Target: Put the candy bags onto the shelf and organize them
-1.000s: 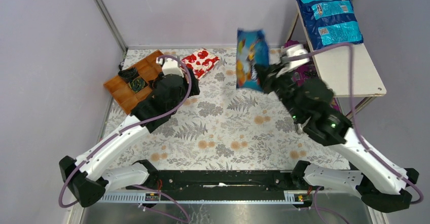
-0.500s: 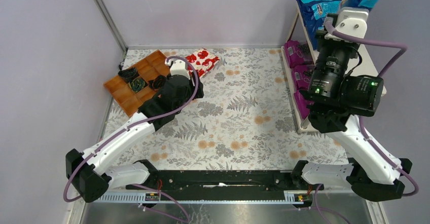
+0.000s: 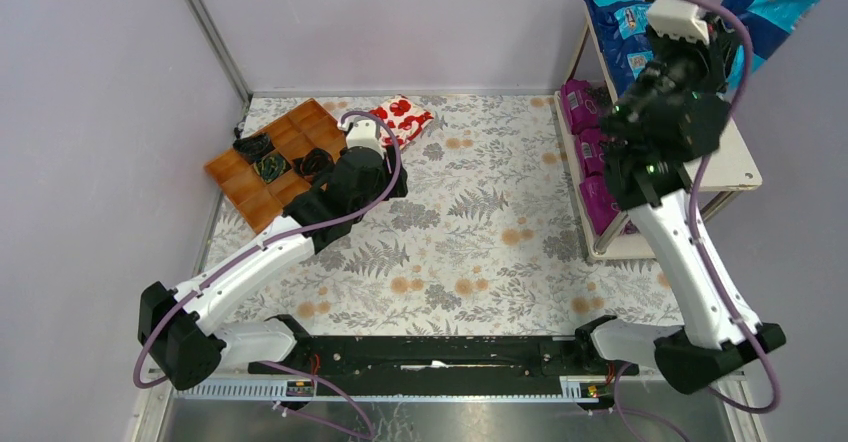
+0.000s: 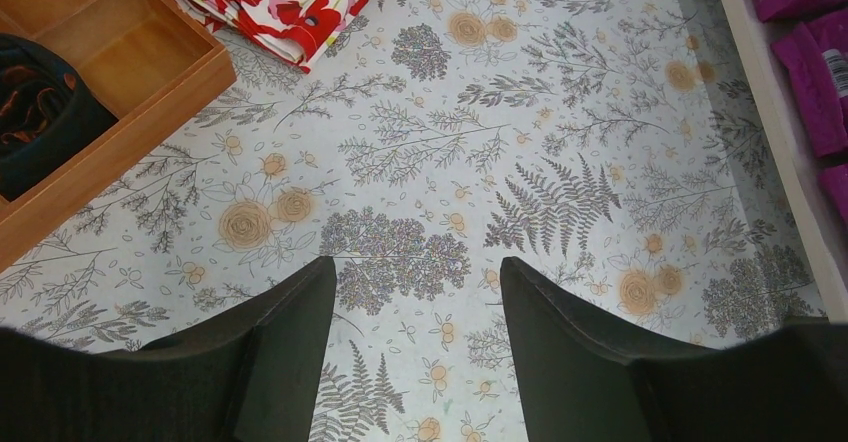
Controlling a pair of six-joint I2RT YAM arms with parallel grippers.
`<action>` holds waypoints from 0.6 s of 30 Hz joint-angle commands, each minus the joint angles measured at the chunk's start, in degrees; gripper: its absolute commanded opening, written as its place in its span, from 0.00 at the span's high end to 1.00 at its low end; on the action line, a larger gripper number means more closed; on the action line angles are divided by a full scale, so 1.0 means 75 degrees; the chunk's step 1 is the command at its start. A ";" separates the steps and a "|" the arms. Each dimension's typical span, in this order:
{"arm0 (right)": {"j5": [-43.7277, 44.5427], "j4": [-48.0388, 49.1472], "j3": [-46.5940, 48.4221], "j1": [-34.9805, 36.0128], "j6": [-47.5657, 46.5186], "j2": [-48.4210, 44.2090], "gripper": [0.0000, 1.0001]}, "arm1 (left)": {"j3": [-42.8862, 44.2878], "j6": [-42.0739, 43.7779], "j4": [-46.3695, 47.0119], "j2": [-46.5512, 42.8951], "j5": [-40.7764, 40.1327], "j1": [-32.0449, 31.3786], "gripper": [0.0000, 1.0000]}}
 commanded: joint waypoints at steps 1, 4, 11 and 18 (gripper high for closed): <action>-0.0354 -0.1351 0.0209 -0.1454 0.1064 0.0472 1.00 | 0.0104 -0.0097 0.0208 -0.0137 0.0073 0.0031 0.35; -0.0441 -0.1855 -0.0260 -0.1772 0.1198 0.0374 1.00 | 0.0125 -0.0092 0.0189 -0.0075 0.0109 0.0032 0.35; -0.1304 -0.4362 -0.1061 -0.2204 0.1835 -0.0179 1.00 | 0.0181 -0.0059 0.0202 0.0194 0.0199 0.0048 0.35; -0.1980 -0.6014 -0.1505 -0.2690 0.1792 -0.0719 1.00 | 0.0221 -0.0093 0.0219 0.0442 0.0460 0.0095 0.35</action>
